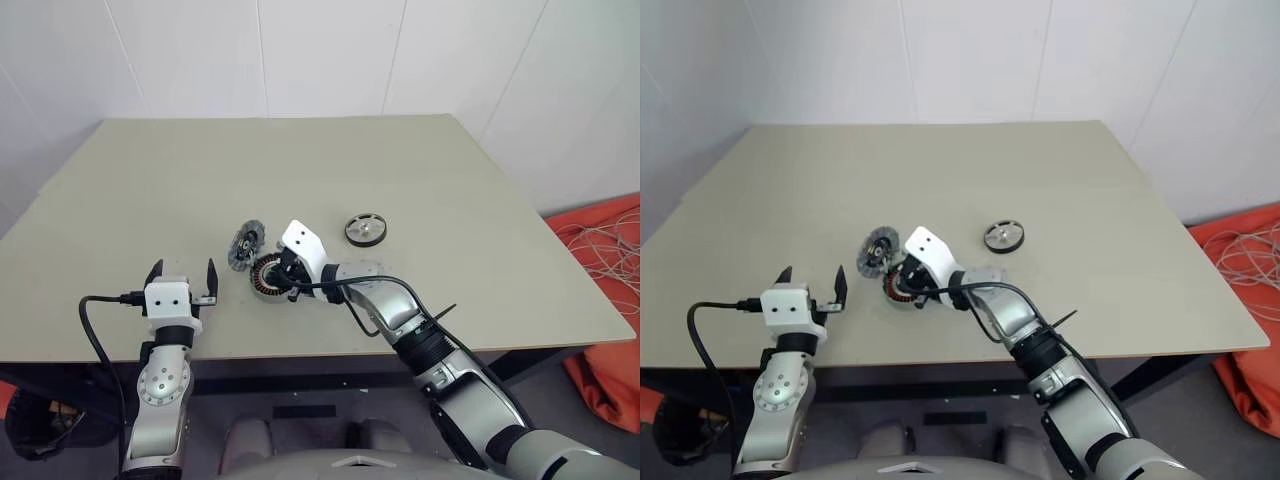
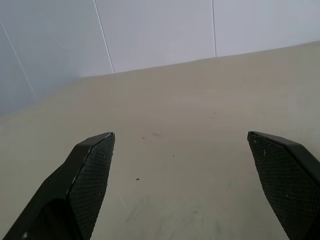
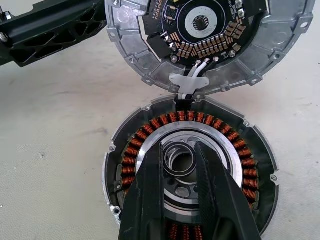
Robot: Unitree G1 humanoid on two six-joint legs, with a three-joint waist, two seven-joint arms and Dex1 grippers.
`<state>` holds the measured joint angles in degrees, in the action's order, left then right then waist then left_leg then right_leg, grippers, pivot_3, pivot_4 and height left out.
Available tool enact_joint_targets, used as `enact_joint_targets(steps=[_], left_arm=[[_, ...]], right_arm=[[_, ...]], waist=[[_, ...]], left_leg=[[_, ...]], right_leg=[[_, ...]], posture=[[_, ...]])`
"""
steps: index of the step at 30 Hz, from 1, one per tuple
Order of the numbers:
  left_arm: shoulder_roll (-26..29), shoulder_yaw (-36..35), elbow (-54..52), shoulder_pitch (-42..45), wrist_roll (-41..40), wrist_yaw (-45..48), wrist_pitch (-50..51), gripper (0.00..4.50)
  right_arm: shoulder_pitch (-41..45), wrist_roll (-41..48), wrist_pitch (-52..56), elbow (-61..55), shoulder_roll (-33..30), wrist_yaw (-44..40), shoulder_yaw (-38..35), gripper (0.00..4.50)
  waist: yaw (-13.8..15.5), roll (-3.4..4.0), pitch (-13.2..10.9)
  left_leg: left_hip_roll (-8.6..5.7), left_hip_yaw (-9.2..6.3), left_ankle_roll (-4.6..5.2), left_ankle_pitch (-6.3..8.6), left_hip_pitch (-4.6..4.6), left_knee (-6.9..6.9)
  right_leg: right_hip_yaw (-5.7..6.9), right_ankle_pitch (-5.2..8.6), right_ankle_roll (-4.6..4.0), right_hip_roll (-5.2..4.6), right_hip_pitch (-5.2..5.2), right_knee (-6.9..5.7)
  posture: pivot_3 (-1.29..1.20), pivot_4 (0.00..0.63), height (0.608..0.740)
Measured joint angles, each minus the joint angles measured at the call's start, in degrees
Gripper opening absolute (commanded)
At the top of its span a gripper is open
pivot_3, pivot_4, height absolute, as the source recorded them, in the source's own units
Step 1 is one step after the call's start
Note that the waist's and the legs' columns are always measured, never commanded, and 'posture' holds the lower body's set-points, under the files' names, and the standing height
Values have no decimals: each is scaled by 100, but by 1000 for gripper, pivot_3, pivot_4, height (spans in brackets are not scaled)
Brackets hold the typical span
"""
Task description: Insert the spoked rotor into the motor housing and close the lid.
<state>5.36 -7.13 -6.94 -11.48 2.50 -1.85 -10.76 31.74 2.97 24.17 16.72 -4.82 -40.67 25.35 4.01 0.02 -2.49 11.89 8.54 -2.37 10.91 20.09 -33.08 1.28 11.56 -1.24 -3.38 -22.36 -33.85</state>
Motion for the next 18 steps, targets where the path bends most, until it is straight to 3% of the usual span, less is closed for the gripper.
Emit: enact_joint_targets(steps=[12, 18], left_arm=[[-12, 0, -1, -27, -2, -4, 0, 4500], [-13, 0, -1, -26, -2, -4, 0, 4500]], right_arm=[[75, -55, -41, 108, -4, -17, -51, 566], [75, -55, -37, 108, -4, -46, -52, 2609]], waist=[[0, 0, 0], [0, 0, 0]], left_leg=[[0, 0, 0, 0, 0, 0], [0, 0, 0, 0, 0, 0]], right_leg=[[0, 0, 0, 0, 0, 0], [0, 0, 0, 0, 0, 0]], posture=[[0, 0, 740], [0, 0, 740]])
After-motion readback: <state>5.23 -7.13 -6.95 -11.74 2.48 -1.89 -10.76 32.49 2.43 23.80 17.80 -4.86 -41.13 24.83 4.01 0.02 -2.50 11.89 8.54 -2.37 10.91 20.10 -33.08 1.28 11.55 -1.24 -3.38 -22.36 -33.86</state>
